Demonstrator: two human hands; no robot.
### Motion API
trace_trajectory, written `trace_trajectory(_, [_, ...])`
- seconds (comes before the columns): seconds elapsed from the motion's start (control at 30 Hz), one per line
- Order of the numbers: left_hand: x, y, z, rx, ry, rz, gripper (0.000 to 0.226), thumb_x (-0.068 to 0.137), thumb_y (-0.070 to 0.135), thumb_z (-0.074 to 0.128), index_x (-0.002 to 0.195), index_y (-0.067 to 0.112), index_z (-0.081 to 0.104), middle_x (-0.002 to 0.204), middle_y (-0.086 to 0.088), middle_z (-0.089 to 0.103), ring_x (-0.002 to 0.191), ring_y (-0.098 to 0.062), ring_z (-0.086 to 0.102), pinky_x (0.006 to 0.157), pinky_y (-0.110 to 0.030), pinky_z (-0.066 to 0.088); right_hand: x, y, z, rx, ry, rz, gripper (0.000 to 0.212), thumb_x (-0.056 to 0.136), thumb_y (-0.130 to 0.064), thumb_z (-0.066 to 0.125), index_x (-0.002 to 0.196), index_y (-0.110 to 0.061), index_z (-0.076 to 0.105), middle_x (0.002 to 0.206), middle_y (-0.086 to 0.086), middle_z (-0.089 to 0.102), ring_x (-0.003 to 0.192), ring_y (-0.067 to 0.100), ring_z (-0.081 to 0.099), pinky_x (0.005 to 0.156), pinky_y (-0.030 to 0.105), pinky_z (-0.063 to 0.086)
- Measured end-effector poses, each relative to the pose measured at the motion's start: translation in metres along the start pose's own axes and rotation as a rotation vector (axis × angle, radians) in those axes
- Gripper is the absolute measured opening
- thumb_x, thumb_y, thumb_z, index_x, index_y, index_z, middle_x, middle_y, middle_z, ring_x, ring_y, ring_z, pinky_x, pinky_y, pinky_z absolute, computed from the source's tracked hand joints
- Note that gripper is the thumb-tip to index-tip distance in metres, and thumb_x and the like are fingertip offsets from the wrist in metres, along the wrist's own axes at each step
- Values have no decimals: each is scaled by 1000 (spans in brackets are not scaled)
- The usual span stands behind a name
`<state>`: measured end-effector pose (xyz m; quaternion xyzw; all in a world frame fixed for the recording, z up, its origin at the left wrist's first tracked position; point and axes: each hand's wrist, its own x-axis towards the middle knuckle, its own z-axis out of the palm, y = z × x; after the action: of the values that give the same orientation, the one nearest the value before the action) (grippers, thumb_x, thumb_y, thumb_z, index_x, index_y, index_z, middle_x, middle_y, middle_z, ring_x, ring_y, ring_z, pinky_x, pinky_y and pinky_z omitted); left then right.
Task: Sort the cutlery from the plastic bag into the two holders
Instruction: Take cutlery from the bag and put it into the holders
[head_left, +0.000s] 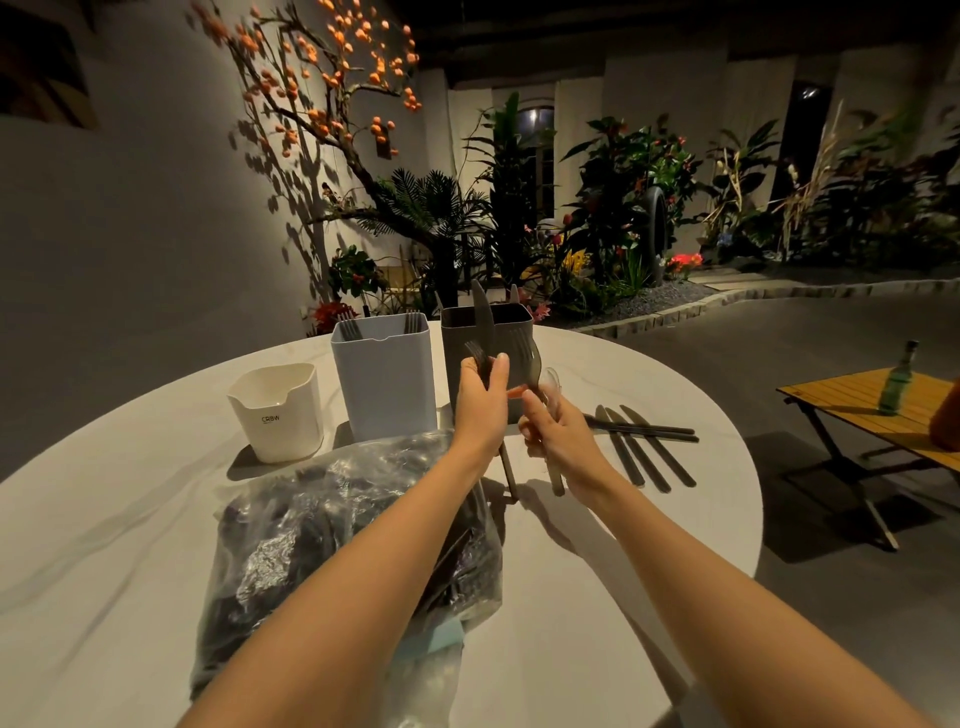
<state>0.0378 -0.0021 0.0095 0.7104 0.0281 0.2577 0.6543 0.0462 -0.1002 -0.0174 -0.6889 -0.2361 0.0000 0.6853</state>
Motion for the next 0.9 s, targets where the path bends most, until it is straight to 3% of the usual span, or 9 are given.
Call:
trace_trajectory(0.1, [-6,-1,-3,-36,-61,-21,7,97,29,54,99,23,54,89,8,60,83,-1,59,77,-17,46,-3,7,-2,4,-24,-13,21,102,-30,42,109,-17,56,68,1,48,61,7,44,55,14,41])
trace_trajectory(0.27, [-6,-15,-2,18,-50,-81,11,93,32,60,91,22,56,87,3,60,86,-10,59,70,-20,47,-8,15,-2,-3,-13,-39,16,101,-27,42,95,-21,55,64,-1,47,58,8,43,52,12,40])
trace_trajectory(0.37, [-4,-21,0,47,-65,-123,24,95,36,56,100,13,59,88,0,61,89,-15,60,64,-19,45,-11,21,1,-30,6,-38,16,101,-28,41,103,-21,55,72,-5,53,65,7,48,58,11,43])
trace_trajectory(0.47, [-4,-22,0,54,-77,-157,28,93,40,57,94,12,57,80,1,60,77,-11,59,64,-19,45,-10,24,7,-69,-11,-54,27,102,-31,38,124,-22,51,97,-10,60,89,4,57,77,15,48])
trace_trajectory(0.6, [0,-20,-2,-58,-29,-204,40,87,42,65,99,5,58,75,0,58,67,-10,55,65,-19,46,-8,26,11,-122,-43,-60,29,103,-34,35,125,-22,48,91,-14,56,85,4,56,80,19,48])
trace_trajectory(0.7, [3,-19,-3,-92,10,-244,42,86,36,68,110,4,56,82,-3,58,65,-9,56,54,-16,43,-8,25,13,-173,-61,-69,26,103,-34,33,117,-18,49,80,-9,50,71,6,50,65,17,47])
trace_trajectory(0.77, [4,-17,-3,-38,32,-253,35,92,31,62,115,7,51,87,-1,57,71,-7,55,56,-14,44,-7,24,14,-178,-65,-65,23,104,-32,34,110,-16,50,72,-8,46,61,5,44,53,12,41])
trace_trajectory(0.9, [10,-17,-7,47,85,-252,22,98,26,50,109,7,51,81,-1,52,74,-11,53,64,-20,47,-1,20,15,-114,-99,-10,30,104,-31,35,102,-7,52,63,-2,45,54,7,40,48,13,36])
